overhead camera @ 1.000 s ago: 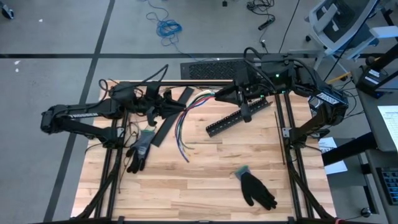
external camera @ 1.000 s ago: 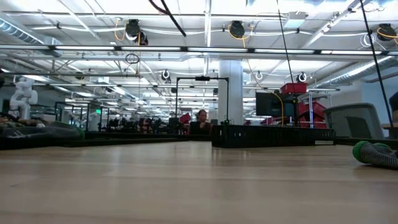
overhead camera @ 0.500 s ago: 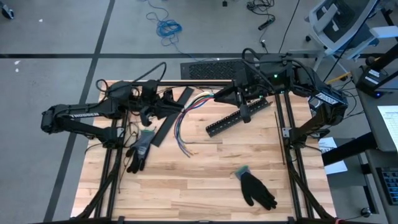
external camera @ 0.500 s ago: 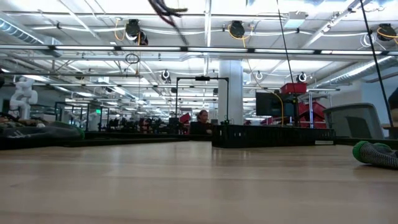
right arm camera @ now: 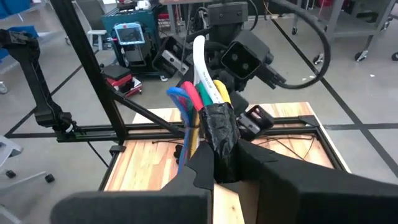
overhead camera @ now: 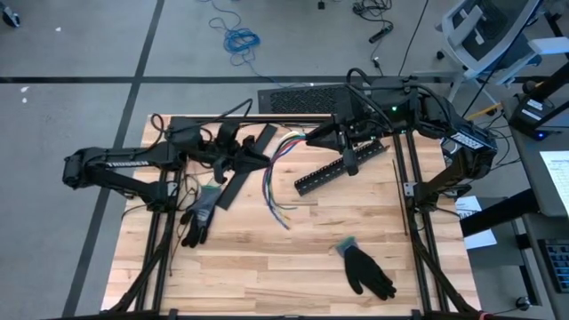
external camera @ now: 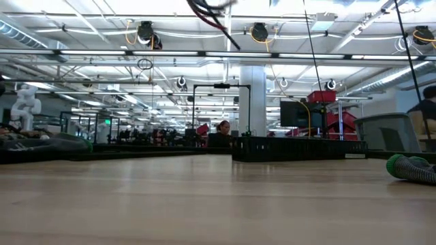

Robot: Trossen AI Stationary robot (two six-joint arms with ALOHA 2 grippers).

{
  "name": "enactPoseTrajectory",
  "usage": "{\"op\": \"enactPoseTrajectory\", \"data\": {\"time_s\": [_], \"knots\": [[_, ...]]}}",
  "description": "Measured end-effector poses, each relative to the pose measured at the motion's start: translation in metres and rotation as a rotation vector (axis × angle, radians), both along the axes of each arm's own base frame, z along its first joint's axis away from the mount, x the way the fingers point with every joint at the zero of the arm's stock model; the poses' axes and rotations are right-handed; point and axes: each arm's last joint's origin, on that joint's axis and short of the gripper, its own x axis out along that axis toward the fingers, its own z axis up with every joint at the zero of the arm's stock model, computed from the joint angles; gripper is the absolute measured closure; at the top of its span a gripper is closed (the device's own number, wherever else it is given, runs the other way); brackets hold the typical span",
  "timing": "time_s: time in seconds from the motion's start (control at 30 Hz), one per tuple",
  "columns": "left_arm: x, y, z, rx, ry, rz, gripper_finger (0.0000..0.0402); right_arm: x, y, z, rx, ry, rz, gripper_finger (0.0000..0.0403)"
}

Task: Ziptie cables
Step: Put the ziptied cable wires into the cable duct

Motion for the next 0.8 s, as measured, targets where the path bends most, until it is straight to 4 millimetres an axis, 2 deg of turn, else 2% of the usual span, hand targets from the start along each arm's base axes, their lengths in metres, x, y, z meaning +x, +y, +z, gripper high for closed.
{"op": "enactPoseTrajectory", "data": {"time_s": [0.23,0.4,0.6,0.8], "knots": [[0.006,-0.0089,0.0003,0.013,-0.041,-0.07,0.0308,0.0043,-0.0003,-0.0034,0.021,0.02,-0.007,0.0391],[0.0082,-0.0083,-0.0054,-0.079,0.04,-0.009,0.0308,0.0042,-0.0003,-0.0037,0.023,0.024,-0.008,0.0391],[0.0086,-0.0081,-0.0064,-0.089,0.051,0.002,0.0307,0.0035,-0.0002,-0.0057,0.043,0.047,-0.015,0.0391],[0.0089,-0.0104,-0.0069,-0.068,0.051,-0.001,0.0269,0.0027,-0.0002,-0.0072,0.047,0.064,-0.017,0.0391]]}}
